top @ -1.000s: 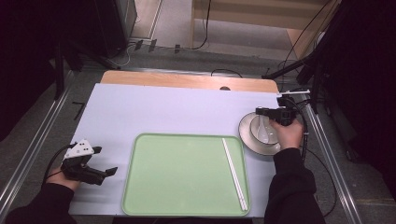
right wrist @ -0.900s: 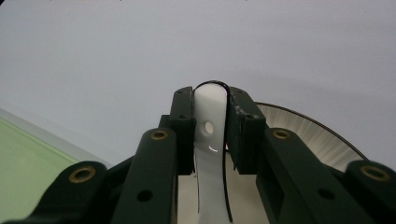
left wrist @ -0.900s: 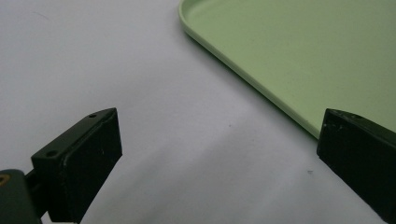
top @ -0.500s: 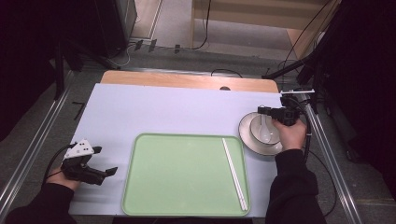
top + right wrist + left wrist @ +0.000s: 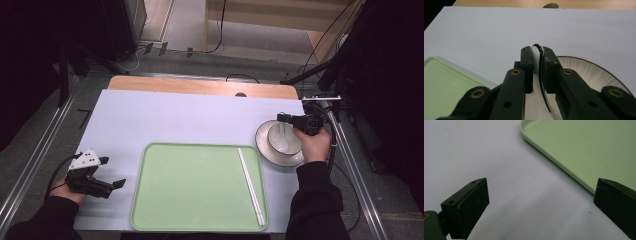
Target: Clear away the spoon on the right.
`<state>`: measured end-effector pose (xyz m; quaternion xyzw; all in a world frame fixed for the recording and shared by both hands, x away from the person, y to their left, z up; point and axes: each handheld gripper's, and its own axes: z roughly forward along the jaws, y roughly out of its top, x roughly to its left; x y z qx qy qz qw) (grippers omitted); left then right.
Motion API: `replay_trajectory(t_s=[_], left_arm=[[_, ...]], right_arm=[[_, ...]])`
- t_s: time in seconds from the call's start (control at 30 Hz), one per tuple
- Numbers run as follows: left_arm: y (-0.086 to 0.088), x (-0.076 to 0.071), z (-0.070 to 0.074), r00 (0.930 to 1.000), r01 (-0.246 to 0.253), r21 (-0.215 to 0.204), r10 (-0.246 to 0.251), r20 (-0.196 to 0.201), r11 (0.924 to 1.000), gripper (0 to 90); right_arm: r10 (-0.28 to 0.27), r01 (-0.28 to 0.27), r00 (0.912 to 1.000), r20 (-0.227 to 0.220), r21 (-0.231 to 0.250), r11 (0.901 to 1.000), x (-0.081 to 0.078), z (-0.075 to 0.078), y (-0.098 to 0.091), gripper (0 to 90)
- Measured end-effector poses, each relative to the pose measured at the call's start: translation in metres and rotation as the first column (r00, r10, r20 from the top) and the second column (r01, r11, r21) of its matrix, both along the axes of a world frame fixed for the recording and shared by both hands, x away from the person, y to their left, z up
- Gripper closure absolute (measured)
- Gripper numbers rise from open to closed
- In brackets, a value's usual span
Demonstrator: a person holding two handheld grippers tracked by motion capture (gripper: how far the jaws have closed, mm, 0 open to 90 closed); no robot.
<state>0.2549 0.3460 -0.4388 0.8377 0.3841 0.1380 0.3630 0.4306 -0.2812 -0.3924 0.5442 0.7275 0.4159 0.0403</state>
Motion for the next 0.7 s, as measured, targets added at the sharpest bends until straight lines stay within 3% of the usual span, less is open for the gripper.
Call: replay_trajectory(t_s=[0.27, 0.7], left_arm=[[0.0, 0.0, 0.0, 1.0, 0.001, -0.003, -0.001, 0.001, 1.0, 0.0], [-0.002, 0.003, 0.0, 0.9999, 0.011, -0.003, -0.011, 0.003, 0.9999, 0.0]], right_arm=[[0.001, -0.001, 0.9999, 0.01, 0.002, 1.0, -0.004, 0.005, -0.001, 85.7], [-0.016, 0.015, 0.9986, 0.051, 0.029, 0.9995, -0.018, 0.027, -0.014, 85.6]])
